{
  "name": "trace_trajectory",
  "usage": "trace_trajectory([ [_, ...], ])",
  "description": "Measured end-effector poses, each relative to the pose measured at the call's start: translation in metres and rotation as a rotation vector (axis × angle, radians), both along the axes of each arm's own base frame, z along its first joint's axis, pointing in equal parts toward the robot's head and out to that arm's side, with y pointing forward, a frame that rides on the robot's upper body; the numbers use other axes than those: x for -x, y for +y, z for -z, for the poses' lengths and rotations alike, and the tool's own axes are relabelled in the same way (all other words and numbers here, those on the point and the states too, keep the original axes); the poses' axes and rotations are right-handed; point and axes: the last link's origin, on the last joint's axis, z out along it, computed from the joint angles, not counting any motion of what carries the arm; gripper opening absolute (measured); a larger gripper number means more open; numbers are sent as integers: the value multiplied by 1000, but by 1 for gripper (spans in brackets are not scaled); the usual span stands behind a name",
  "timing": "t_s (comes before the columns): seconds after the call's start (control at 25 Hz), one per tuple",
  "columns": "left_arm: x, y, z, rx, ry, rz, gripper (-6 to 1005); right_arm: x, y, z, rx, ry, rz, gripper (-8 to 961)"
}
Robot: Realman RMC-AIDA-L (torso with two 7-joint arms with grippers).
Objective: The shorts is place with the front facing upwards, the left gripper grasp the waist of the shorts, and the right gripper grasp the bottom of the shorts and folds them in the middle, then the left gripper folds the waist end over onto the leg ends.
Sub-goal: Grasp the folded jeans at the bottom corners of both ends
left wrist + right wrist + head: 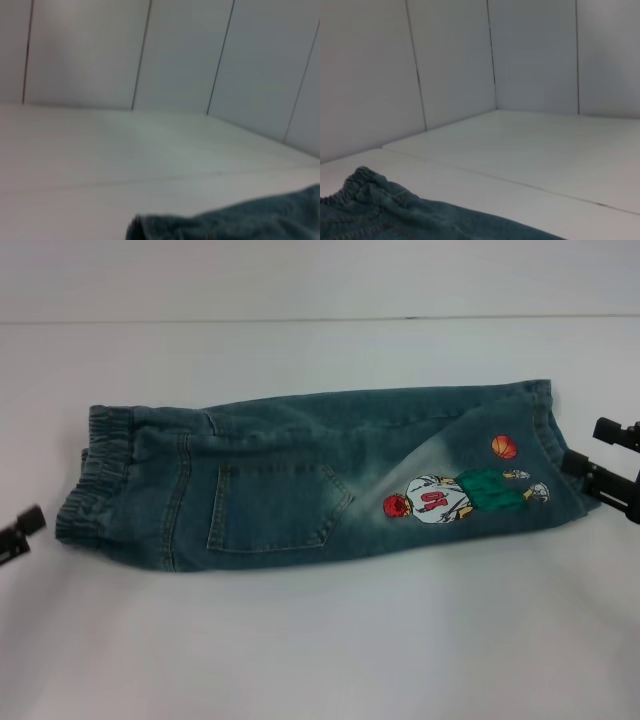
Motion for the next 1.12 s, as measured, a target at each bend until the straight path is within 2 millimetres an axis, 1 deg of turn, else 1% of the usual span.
trace_trajectory([
  [0.12, 5, -1, 6, 36, 28, -25, 865, -1, -3, 4, -2, 15, 3, 668],
  [0.24, 6, 3, 12, 60, 54, -38, 864, -1, -5, 8, 5, 26, 0, 668],
  [0.56, 6, 19, 33, 99, 116, -42, 862, 1, -9, 16, 12, 43, -16, 667],
  [0.88, 8, 31, 41, 70, 181, -58, 860, 2, -12, 17, 19, 59, -28, 666],
  [1.12, 10, 39, 48, 76, 228, -71, 838, 3, -12, 17, 18, 62, -31, 665],
])
